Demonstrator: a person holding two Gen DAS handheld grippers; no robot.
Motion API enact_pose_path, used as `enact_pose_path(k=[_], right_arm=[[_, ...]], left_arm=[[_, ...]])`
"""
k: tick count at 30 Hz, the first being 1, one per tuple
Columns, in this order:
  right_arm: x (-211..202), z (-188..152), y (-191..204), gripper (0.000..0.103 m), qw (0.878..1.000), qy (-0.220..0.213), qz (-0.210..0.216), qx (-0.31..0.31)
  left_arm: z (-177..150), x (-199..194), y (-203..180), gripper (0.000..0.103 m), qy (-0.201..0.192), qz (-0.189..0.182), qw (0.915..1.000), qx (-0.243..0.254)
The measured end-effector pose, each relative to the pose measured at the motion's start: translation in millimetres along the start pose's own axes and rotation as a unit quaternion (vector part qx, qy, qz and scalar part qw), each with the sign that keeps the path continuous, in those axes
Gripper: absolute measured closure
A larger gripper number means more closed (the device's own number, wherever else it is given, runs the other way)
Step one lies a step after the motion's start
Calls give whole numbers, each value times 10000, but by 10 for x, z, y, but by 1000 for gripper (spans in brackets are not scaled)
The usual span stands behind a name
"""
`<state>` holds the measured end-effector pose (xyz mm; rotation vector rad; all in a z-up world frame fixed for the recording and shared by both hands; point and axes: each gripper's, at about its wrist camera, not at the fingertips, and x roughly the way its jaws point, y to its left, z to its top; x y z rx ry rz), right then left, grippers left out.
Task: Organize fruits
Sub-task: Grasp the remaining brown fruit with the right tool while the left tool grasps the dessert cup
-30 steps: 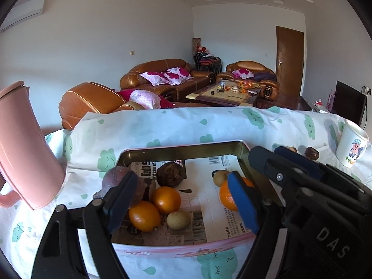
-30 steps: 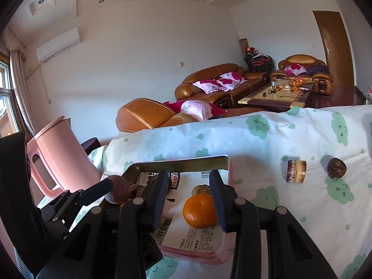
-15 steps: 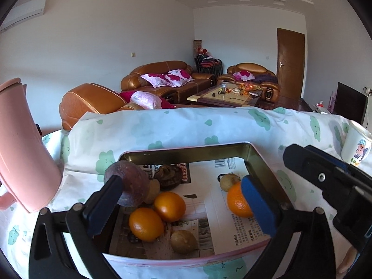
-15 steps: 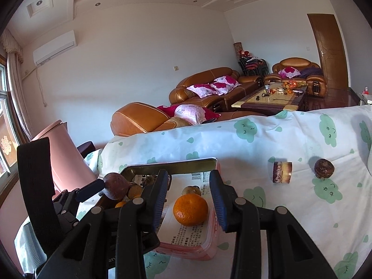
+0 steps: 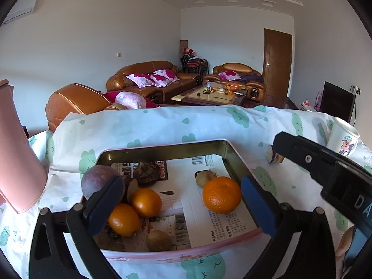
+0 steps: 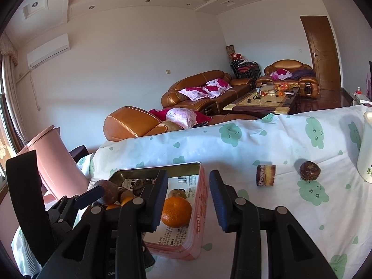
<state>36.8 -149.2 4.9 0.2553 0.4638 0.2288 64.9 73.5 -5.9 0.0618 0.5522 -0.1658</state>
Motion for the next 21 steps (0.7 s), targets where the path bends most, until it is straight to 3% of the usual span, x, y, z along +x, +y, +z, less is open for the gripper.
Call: enact_pose_path(k=[5, 21], right_arm=[[-71, 67, -196, 64, 9994, -89, -336, 12], [-163, 83, -983, 64, 9919, 257, -1214, 261]], left_arm=[[-16, -42, -48, 0, -90, 132, 9998, 97], [-50, -79, -253, 0, -15, 238, 9997, 4]])
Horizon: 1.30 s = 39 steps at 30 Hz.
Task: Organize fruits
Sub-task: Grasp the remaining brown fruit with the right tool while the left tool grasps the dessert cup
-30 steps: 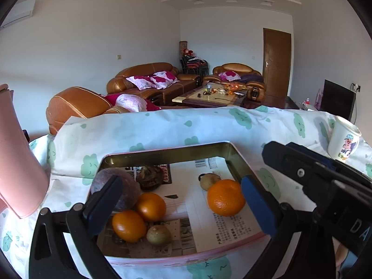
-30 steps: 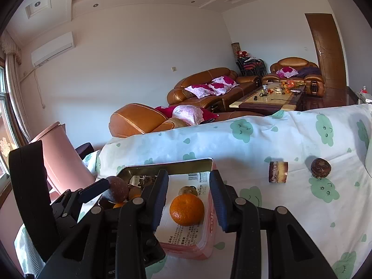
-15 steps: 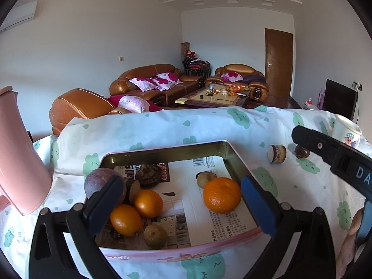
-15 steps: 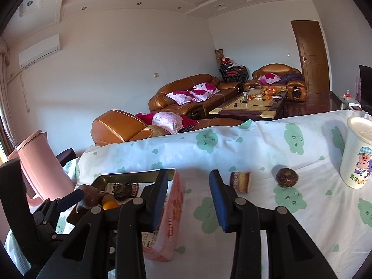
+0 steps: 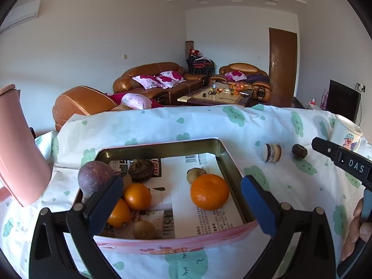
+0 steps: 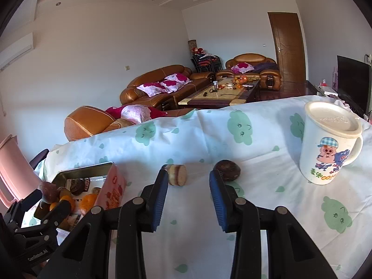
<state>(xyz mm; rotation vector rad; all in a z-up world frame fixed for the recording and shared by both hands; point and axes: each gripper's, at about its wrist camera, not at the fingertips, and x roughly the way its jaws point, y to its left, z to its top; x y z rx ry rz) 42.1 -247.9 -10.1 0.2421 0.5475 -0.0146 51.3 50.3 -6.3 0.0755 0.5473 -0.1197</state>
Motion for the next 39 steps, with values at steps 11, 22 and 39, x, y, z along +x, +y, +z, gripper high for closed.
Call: enact_pose_path(k=[11, 22, 39], right_arm=[[188, 7, -578, 64, 9962, 639, -384, 447], [566, 165, -631, 64, 9926, 1168, -111, 315], [909, 214, -472, 71, 9850, 1655, 408, -279]], left_arm=[[3, 26, -503, 0, 86, -402, 9989, 231], [123, 269, -891, 0, 372, -476, 9977, 307], [275, 659, -1196, 2, 728, -342, 9953, 544]])
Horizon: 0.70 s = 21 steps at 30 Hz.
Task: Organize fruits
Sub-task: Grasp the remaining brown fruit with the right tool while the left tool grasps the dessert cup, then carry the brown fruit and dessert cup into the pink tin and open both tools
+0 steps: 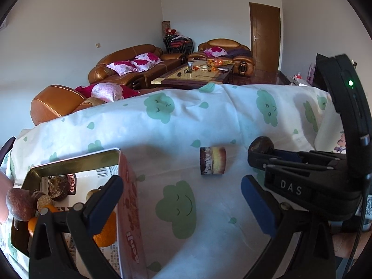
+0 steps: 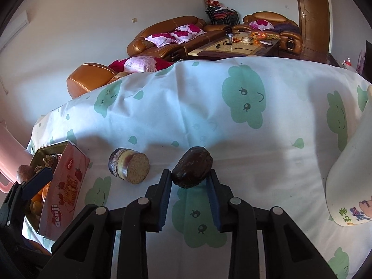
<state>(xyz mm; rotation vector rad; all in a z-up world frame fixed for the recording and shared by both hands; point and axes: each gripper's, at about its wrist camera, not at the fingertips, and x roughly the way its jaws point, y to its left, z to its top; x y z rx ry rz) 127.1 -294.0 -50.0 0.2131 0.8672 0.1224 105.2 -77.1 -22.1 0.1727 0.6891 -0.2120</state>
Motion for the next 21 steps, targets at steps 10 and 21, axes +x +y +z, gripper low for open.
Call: enact_pose_path(k=[10, 21], right_arm=[[-611, 10, -129, 70, 9873, -1429, -635, 278], [-500, 49, -184, 70, 9874, -1396, -638, 396]], left_arm=[[241, 363, -270, 25, 366, -98, 9992, 95], [324, 660, -325, 71, 957, -395, 9944, -216]])
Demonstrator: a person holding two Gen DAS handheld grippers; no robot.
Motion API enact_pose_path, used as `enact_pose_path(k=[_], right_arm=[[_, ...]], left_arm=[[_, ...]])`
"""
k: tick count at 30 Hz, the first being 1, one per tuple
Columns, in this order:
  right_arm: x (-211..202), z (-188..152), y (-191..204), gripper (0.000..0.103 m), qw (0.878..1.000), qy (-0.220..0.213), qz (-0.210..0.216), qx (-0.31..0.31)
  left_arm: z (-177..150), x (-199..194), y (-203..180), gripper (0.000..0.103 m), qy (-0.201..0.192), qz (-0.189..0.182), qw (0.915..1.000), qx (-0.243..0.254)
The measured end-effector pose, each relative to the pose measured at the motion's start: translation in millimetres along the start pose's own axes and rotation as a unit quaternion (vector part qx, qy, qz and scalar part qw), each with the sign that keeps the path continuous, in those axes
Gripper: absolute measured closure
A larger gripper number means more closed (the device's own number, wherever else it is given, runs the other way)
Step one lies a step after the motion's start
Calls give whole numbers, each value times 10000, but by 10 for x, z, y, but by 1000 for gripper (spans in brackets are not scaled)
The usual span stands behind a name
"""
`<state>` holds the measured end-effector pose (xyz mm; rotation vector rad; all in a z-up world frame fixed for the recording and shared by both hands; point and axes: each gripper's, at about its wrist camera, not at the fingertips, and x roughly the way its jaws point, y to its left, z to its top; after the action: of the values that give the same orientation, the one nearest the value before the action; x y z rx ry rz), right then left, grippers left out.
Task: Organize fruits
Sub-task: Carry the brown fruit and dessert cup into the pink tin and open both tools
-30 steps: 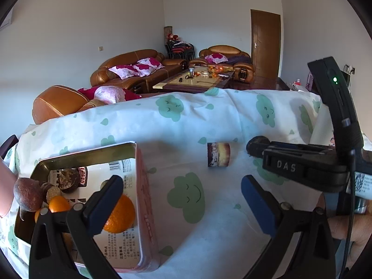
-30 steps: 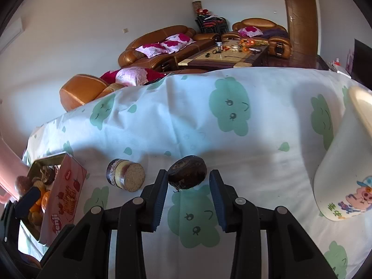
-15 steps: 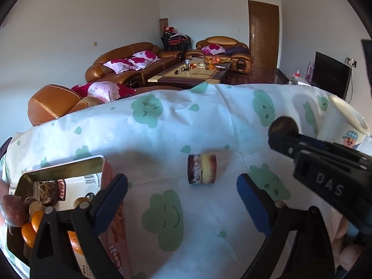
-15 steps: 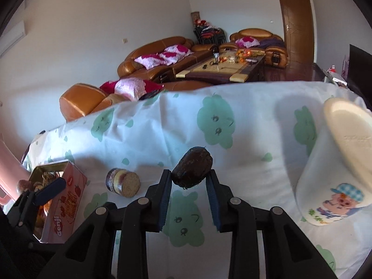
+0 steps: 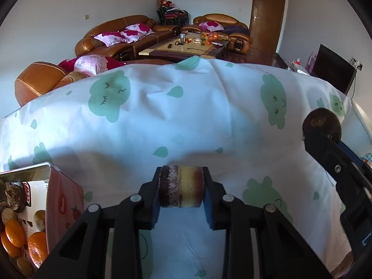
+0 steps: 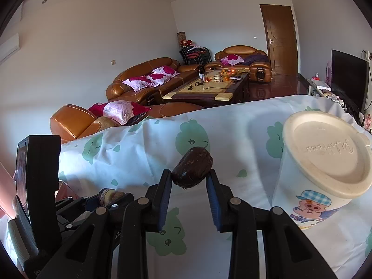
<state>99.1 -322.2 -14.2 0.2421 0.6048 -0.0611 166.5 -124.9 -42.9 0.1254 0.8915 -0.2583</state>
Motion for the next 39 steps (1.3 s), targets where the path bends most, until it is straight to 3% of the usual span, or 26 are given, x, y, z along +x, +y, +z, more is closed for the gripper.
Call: enact_pose_path(k=[3, 9, 17, 26, 39], right_arm=[[-5, -11, 27, 70, 10000, -40, -29, -71], [-34, -38, 46, 70, 9998, -143, -107, -87], [-115, -82, 91, 70, 9995, -266, -81, -171], [-311, -157, 240, 70, 9970, -584, -270, -421], [-785, -447, 396, 70, 9935, -843, -485, -586]], left_arm=[[-24, -61, -6, 71, -92, 35, 9999, -22], [-91, -319, 69, 71, -667, 218, 9973, -197], [-389, -697, 153, 71, -1153, 376, 9924, -220], [-693, -956, 320, 71, -1317, 360, 9903, -268], [-864, -1075, 496, 71, -1380, 129, 9899, -308]])
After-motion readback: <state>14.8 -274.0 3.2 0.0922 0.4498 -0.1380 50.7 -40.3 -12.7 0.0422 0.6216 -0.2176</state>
